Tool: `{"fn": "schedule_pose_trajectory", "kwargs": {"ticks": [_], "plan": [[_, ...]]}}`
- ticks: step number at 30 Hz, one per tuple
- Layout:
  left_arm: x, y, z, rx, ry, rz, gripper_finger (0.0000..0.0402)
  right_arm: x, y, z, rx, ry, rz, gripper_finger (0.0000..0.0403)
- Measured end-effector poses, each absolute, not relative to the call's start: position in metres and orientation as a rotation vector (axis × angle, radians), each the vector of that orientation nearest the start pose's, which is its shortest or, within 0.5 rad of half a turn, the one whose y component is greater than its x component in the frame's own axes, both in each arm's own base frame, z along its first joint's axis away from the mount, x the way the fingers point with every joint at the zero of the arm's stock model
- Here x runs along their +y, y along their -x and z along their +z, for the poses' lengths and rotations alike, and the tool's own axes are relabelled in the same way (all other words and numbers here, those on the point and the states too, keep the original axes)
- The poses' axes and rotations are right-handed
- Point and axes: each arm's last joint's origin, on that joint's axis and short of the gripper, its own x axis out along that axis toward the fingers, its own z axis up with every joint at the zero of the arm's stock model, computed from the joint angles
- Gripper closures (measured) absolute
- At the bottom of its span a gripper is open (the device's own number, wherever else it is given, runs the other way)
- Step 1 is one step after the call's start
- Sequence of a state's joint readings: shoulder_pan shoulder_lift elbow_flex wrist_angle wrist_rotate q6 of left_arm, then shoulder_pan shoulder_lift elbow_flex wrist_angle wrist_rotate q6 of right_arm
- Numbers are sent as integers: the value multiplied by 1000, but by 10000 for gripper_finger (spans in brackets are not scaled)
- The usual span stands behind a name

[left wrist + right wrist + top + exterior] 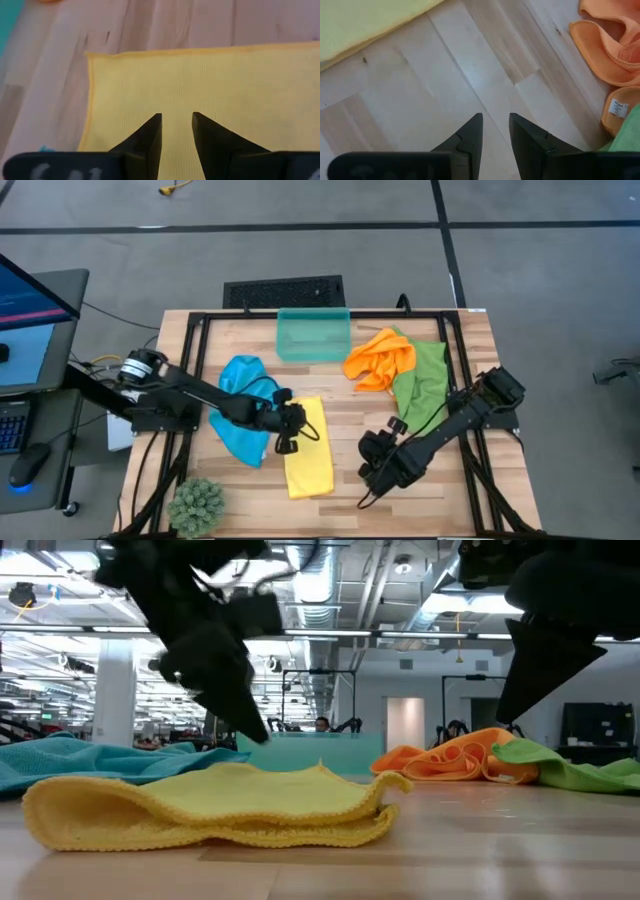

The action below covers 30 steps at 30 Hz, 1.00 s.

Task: Roll microfiber towels into tight, uniform cylinder then place into a basket
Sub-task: Fold the yellow microfiber towel

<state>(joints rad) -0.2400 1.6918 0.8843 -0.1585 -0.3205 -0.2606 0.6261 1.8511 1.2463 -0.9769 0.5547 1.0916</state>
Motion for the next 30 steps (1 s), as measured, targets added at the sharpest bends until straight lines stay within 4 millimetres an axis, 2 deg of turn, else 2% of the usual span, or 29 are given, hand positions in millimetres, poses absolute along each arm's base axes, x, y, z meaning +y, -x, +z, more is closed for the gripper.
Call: {"fn": "schedule_pose_trajectory", "kwargs": {"ticks": [5,10,19,23,30], "plan": [[-67,-318,130,951,-10,193,301,179,-274,173,1105,-59,-608,285],[-65,-323,120,946,26,214,301,179,-274,172,1098,-48,-616,285],[-70,-355,106,882,34,173,301,178,-274,172,1092,-1,-598,285],[-72,-369,107,869,11,160,301,174,-277,172,1073,66,-598,285],[-85,-383,126,890,-75,118,301,166,-282,172,1098,116,-588,285]]}}
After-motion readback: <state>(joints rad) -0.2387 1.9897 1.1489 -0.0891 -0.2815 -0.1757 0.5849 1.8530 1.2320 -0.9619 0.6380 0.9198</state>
